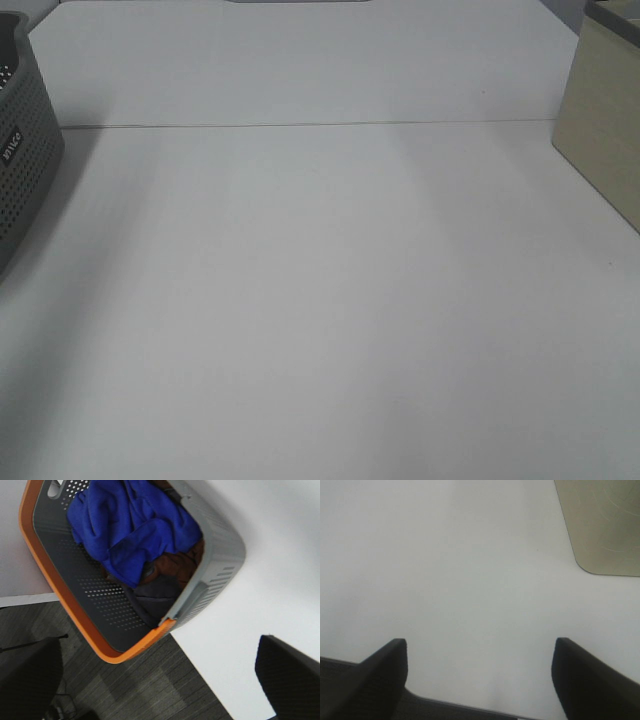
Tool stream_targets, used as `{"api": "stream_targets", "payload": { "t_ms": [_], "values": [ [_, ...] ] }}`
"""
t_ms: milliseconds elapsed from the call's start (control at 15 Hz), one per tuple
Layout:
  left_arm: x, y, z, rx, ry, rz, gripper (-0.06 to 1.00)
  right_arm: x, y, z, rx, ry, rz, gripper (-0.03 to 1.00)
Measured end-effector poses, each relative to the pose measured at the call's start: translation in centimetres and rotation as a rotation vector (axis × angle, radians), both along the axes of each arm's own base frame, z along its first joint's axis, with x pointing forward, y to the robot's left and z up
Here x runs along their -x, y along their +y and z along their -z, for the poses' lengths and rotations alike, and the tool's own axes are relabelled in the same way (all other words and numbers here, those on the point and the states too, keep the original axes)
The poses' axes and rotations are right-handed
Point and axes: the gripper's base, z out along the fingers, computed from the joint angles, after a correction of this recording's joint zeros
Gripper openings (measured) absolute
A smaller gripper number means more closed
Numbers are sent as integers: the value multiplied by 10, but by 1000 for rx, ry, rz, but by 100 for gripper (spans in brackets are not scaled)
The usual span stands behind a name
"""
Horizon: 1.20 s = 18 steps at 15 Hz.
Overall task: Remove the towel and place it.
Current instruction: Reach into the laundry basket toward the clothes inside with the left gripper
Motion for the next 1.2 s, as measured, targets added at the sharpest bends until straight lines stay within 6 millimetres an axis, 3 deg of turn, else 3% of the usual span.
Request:
{"api": "stream_targets", "payload": {
  "t_ms": [200,333,600,867,1000,1067,1133,1200],
  "values": [
    [-56,11,6,-154,97,0,99,0,0,0,0,0,0,78],
    [-89,20,22,-275,184,-4,99,0,0,0,0,0,0,78],
    [-131,44,60,-404,286,-6,99,0,0,0,0,0,0,78],
    [-175,70,94,-413,356,-19,99,0,0,0,0,0,0,78],
    [-202,71,117,-372,392,7,99,0,0,0,0,0,0,78],
    [-228,69,140,-302,408,29,99,0,0,0,0,0,0,78],
    [-228,69,140,-302,408,29,99,0,0,0,0,0,0,78],
    [-241,67,153,-261,416,37,99,0,0,0,0,0,0,78]
  ]
}}
